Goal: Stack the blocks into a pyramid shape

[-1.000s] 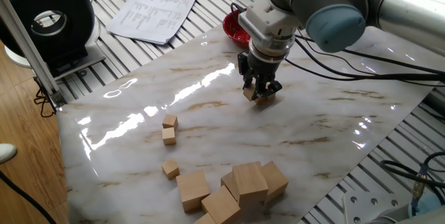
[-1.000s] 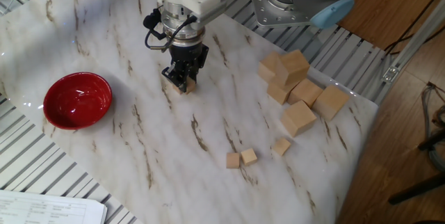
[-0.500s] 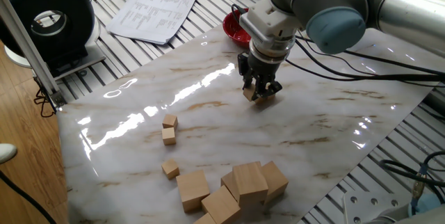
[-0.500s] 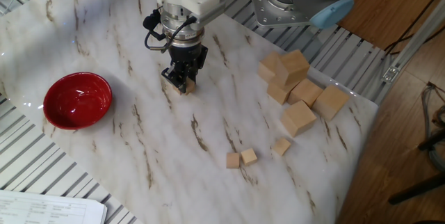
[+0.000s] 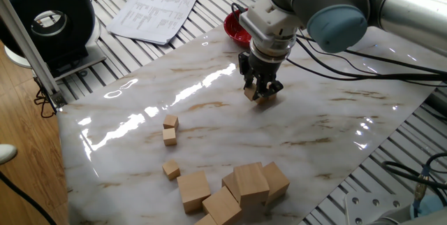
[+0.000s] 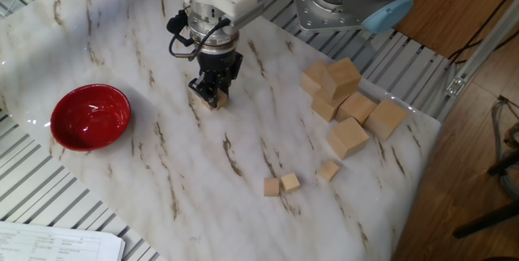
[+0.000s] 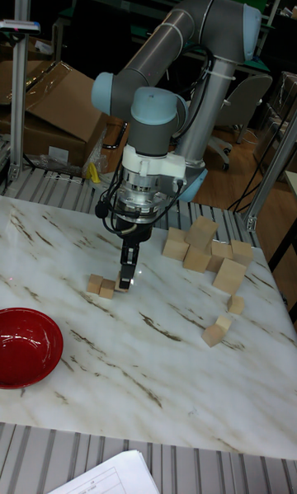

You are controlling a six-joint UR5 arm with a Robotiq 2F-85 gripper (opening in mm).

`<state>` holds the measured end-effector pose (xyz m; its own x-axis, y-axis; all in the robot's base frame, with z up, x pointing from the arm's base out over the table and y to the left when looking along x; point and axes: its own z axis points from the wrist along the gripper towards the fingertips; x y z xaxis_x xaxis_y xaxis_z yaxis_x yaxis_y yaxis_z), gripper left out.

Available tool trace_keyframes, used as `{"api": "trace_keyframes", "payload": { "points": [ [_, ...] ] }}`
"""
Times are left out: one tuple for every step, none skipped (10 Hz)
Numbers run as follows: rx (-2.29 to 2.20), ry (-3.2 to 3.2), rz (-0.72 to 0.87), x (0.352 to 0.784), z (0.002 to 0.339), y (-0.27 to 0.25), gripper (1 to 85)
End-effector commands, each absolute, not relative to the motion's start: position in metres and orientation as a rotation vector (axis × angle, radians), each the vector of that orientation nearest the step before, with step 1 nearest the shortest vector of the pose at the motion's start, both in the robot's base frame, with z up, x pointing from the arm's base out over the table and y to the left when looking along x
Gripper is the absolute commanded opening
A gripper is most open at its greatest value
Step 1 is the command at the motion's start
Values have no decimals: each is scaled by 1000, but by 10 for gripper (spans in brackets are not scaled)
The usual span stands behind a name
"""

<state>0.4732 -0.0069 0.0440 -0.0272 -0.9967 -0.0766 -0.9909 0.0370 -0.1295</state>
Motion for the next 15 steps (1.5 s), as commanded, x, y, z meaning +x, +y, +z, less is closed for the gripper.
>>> {"api": "trace_keyframes", "payload": {
  "points": [
    [-2064,2150,-42,475,44,-4,160],
    [-2069,2145,-43,475,44,-4,160],
    [-2070,2146,-38,475,44,-3,160],
    [-2066,2145,-36,475,44,-2,160],
    [-2065,2145,-34,475,44,-2,160],
    [-2066,2145,-36,476,43,-2,157],
    [-2064,2144,-32,477,42,-1,157],
    [-2061,2144,-29,477,42,-1,157],
    [-2059,2143,-29,478,41,0,157],
    [-2059,2143,-29,478,41,0,157],
    [-2061,2142,-31,478,40,-1,157],
    [-2060,2141,-32,479,40,-1,157],
    [-2060,2141,-34,479,39,-1,157],
    [-2059,2140,-35,480,37,-2,157],
    [-2059,2137,-39,481,35,-3,157]
  ]
}}
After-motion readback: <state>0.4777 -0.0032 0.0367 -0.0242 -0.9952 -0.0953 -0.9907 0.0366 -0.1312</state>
